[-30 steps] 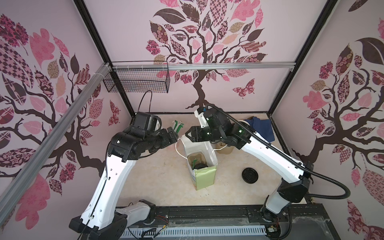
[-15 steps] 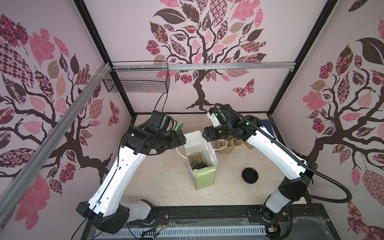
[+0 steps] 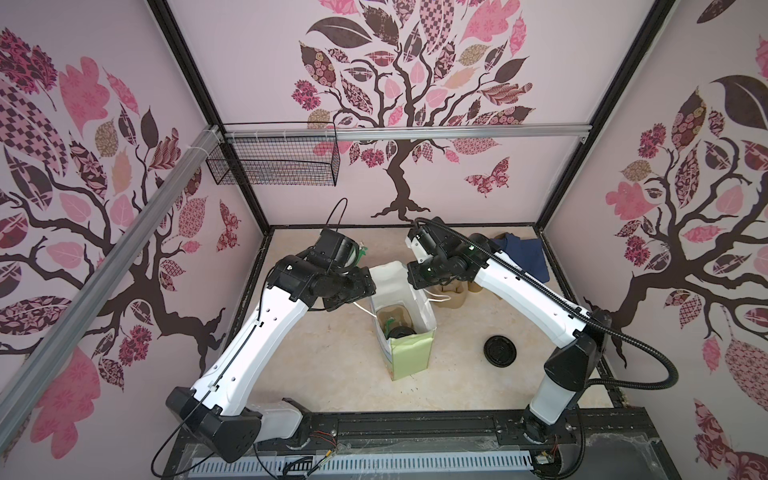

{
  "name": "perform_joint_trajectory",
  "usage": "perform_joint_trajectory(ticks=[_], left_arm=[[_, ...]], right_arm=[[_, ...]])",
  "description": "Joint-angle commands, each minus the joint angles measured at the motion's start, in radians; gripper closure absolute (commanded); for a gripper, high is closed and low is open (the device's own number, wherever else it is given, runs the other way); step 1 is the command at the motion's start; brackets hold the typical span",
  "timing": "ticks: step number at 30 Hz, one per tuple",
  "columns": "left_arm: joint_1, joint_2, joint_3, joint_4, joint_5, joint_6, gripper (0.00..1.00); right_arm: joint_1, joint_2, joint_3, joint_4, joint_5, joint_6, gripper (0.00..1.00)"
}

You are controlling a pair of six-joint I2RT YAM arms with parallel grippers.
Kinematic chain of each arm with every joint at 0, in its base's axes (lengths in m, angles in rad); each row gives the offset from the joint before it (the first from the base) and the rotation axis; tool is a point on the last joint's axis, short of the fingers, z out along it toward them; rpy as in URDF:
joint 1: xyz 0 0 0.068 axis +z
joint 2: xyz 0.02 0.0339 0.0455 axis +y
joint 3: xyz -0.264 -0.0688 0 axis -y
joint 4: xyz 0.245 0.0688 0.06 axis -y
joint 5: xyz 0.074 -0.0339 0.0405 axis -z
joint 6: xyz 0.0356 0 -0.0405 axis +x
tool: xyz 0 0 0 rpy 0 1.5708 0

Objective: Pack the takeout coffee
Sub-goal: 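Release the straw into the bag and bring both grippers to the bag top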

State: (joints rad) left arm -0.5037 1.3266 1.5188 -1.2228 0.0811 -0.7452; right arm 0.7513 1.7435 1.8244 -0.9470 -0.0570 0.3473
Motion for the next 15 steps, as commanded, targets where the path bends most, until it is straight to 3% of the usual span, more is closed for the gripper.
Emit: perform_joint_trajectory(ticks=[1,9,15], left_arm=[[-0.001,-0.023,-0.039,0.058,0.014,-0.016,0.22],[-0.001,-0.035,-0.055,0.062,0.018,-0.019,0.44],[-0.001,-0.038,-0.06,0.069,0.035,-0.022,0.63]], right_arm=[[0.003,-0.032,-0.015,0.045,0.01,0.023,0.91],[0.009,-0.095,-0.065,0.102,0.009,0.097,1.0],[0.035,-0.156,-0.126,0.149,0.033,0.155,1.0]])
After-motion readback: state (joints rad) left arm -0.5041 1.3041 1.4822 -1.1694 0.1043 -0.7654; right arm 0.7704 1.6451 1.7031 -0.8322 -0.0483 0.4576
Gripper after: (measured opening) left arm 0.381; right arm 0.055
